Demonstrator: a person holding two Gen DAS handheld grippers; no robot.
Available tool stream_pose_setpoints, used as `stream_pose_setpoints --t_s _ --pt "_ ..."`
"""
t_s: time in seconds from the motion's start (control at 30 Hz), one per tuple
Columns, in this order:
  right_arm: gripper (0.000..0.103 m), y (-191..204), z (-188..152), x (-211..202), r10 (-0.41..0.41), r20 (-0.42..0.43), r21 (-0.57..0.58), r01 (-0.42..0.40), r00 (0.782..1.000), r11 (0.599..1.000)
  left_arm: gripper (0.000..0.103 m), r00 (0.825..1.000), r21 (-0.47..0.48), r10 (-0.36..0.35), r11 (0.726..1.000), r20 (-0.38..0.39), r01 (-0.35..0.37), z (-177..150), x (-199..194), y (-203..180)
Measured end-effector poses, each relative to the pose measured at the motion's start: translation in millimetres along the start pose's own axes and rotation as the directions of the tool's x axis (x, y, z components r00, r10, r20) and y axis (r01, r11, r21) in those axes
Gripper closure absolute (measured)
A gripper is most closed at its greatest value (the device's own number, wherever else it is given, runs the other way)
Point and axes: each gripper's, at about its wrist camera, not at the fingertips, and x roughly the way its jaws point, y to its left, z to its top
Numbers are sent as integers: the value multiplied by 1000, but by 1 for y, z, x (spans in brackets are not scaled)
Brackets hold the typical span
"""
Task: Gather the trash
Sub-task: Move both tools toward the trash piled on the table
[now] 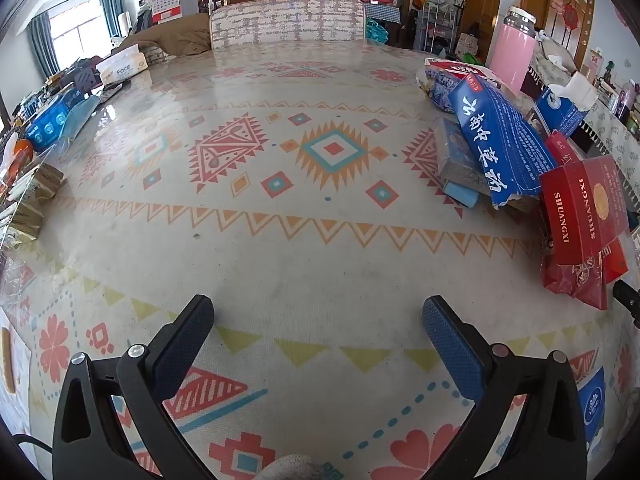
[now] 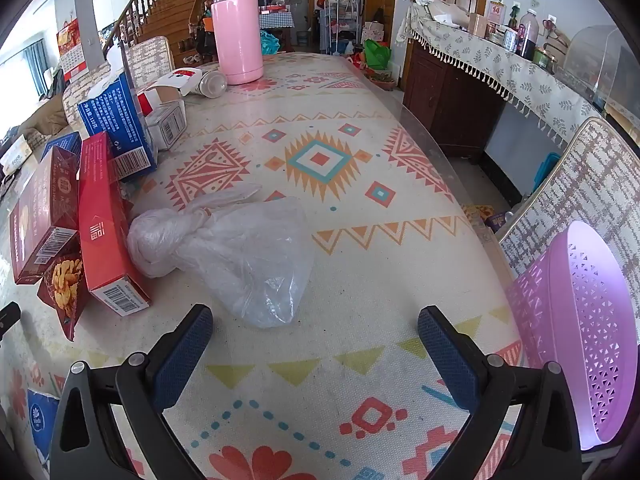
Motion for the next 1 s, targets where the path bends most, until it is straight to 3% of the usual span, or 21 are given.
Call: stream_pose_setpoints --t_s 0.57,0.8,1.0 --pt "0 -2 5 3 27 -48 -27 -28 998 999 0 1000 6 -5 1000 -13 5 -7 -6 1" --pt "0 7 -12 -8 45 -46 -61 -48 998 997 0 1000 10 -13 1000 -20 14 -17 -14 2" --pt "0 12 -25 -19 67 -51 -91 -71 996 993 0 998 -29 -35 999 60 36 -34 -53 14"
